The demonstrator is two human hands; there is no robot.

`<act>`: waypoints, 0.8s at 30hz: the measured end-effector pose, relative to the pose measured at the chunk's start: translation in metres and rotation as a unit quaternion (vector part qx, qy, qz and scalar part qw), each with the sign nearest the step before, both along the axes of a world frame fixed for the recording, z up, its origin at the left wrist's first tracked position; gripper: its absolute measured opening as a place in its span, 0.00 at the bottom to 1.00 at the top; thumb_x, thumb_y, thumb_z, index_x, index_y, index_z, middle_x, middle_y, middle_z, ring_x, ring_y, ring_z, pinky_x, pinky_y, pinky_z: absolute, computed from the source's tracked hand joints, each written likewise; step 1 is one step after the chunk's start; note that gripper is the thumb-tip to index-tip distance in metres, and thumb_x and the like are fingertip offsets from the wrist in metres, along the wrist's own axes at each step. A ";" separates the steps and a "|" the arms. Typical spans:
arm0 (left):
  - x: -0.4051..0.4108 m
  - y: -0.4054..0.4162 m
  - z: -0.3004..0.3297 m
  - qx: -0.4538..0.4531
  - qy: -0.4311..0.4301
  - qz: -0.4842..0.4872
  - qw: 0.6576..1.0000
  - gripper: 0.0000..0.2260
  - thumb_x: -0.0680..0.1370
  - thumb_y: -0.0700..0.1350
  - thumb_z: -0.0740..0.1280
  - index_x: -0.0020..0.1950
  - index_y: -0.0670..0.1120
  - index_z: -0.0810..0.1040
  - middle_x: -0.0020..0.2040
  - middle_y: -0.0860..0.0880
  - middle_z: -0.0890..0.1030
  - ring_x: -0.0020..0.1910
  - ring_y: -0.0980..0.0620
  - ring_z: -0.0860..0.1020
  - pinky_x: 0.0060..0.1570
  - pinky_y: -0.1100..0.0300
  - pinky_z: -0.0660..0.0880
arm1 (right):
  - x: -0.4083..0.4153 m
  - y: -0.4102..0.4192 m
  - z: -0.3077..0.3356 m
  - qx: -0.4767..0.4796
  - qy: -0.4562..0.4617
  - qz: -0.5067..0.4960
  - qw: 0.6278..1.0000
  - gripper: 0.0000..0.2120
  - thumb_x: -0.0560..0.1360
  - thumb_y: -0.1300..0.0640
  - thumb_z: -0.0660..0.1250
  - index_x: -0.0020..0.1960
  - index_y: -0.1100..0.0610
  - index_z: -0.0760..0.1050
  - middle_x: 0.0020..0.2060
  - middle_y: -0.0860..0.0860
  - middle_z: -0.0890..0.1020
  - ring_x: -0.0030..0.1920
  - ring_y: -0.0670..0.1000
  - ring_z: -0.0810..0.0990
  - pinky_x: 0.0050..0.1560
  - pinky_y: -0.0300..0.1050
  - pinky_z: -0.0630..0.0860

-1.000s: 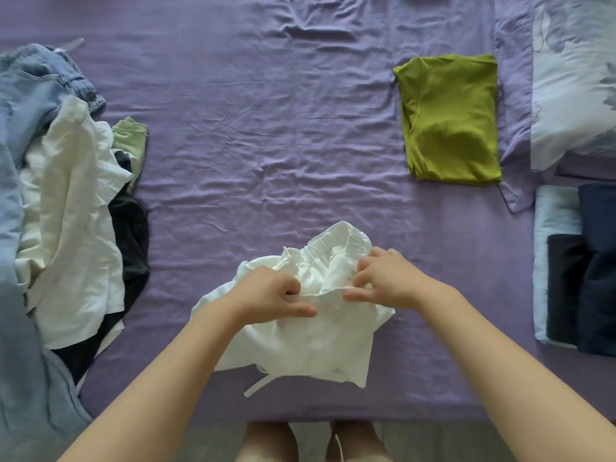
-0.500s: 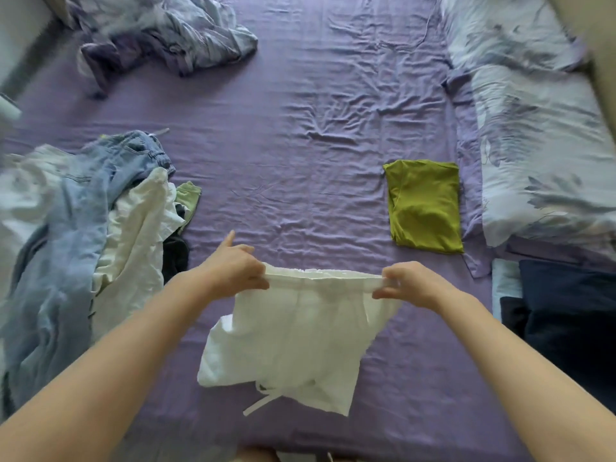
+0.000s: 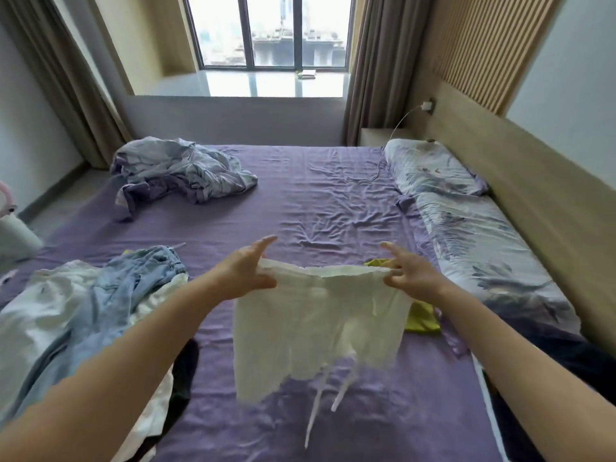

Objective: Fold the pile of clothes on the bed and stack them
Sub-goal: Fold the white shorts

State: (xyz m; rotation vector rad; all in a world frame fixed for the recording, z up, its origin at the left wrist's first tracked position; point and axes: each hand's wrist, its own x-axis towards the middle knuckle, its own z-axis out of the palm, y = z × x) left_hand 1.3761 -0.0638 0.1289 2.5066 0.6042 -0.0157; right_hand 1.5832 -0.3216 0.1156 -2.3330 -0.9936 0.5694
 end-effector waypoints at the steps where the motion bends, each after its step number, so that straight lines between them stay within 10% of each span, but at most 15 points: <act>1: 0.000 0.001 0.010 0.006 -0.005 0.004 1.000 0.38 0.70 0.46 0.76 0.76 0.50 0.61 0.67 0.44 0.72 0.66 0.48 0.71 0.56 0.65 0.64 | -0.002 0.001 0.012 -0.029 -0.038 0.004 0.999 0.29 0.76 0.64 0.66 0.75 0.58 0.61 0.57 0.59 0.78 0.55 0.54 0.77 0.51 0.43 0.73; 7: -0.008 0.016 0.080 -0.103 -0.055 0.007 0.993 0.13 0.72 0.41 0.74 0.55 0.45 0.79 0.48 0.49 0.78 0.47 0.54 0.74 0.49 0.62 0.69 | -0.011 -0.002 0.089 -0.006 -0.108 -0.056 0.993 0.04 0.71 0.61 0.72 0.44 0.54 0.81 0.41 0.51 0.81 0.46 0.50 0.78 0.43 0.39 0.69; 11: -0.017 0.029 0.124 -0.026 -0.034 -0.027 0.999 0.09 0.74 0.41 0.71 0.36 0.50 0.76 0.34 0.53 0.73 0.39 0.53 0.71 0.38 0.63 0.67 | -0.024 -0.004 0.132 0.065 -0.094 -0.074 0.991 0.10 0.70 0.57 0.75 0.50 0.58 0.81 0.44 0.53 0.83 0.48 0.49 0.80 0.48 0.39 0.70; 16: -0.026 0.029 0.150 0.065 -0.107 0.021 0.992 0.12 0.71 0.50 0.75 0.42 0.48 0.74 0.38 0.51 0.74 0.37 0.53 0.71 0.30 0.65 0.64 | -0.045 -0.005 0.160 0.089 -0.235 -0.027 0.967 0.08 0.74 0.60 0.70 0.53 0.57 0.81 0.48 0.53 0.84 0.51 0.53 0.80 0.48 0.34 0.68; 24: -0.051 0.043 0.170 -0.307 -0.190 0.053 0.931 0.12 0.68 0.43 0.77 0.48 0.42 0.82 0.37 0.47 0.85 0.33 0.53 0.83 0.28 0.66 0.75 | -0.067 -0.010 0.184 0.215 -0.240 0.004 0.947 0.23 0.71 0.66 0.71 0.54 0.39 0.74 0.53 0.38 0.75 0.56 0.44 0.74 0.57 0.30 0.66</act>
